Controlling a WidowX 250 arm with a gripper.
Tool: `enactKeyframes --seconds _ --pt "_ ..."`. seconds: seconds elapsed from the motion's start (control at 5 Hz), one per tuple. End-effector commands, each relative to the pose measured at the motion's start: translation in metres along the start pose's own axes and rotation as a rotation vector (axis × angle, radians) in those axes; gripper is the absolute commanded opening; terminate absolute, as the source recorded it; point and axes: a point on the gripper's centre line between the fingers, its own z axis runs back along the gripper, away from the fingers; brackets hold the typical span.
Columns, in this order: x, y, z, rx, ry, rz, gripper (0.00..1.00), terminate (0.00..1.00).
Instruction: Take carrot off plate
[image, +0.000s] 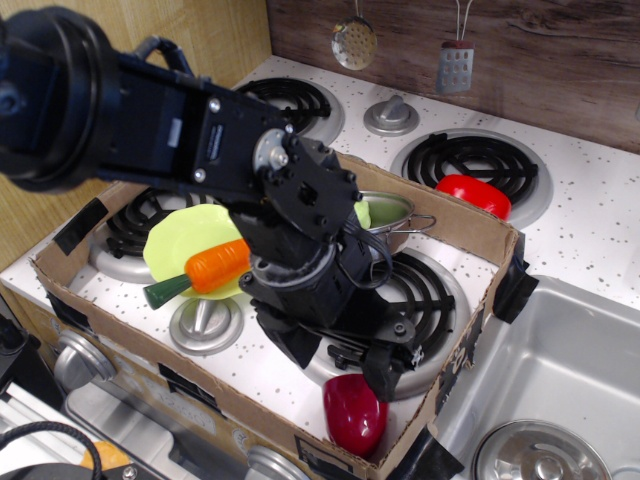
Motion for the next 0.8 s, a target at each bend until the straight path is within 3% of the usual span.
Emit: enactKeyframes --seconds 0.0,0.6 --pt "0.000 0.000 0.000 0.000 0.000 0.000 1.00 0.00" --pt "0.024 0.020 0.038 0.122 0.020 -0.096 1.00 0.00"
